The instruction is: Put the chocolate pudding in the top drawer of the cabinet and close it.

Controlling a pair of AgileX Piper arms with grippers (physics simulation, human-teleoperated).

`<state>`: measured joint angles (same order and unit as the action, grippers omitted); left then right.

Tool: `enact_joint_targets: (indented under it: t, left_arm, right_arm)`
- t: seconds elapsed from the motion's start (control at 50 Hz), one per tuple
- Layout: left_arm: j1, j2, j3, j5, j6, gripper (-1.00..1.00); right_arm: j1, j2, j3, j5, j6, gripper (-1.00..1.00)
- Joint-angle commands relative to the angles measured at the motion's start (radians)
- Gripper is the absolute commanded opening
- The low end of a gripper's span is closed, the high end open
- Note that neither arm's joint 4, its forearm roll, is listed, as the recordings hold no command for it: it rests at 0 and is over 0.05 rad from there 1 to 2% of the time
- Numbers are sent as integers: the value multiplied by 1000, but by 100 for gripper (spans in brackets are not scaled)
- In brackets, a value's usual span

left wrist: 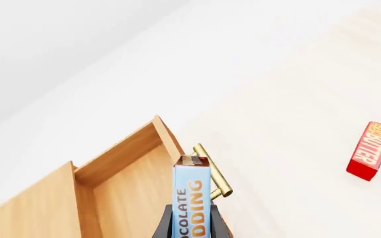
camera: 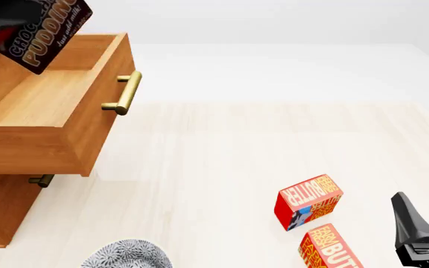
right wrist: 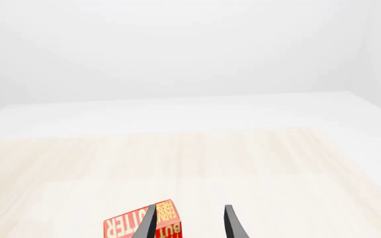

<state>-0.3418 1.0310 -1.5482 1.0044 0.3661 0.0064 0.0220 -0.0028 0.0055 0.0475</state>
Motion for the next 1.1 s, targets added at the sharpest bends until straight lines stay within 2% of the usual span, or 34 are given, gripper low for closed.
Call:
enact_joint_targets:
  t: [0.02,0.1,0.24,0.38,0.54,0.8,1.1]
  left_arm:
    - [102,47,30,-62,-19,-100]
    - [116,91,35,-82,-57,-100]
    - [177,106,62,-113,-58,-100]
    - [236,113,138,-167,-75,-100]
    - [265,78,228,-190,-91,-100]
    - [282,54,323,-225,-109,-100]
    - [284,44,364,-252,-127,-100]
  right_arm:
    - [-1,-3,0,-1,-7,100]
    - [-1,-3,0,-1,-7,100]
    - [-1,-3,0,-1,-7,100]
    - [-1,-3,0,-1,-7,100]
    - [-1,-3,0,-1,-7,100]
    - [-1,-3,0,-1,-7,100]
    - [-1,-3,0,-1,-7,100]
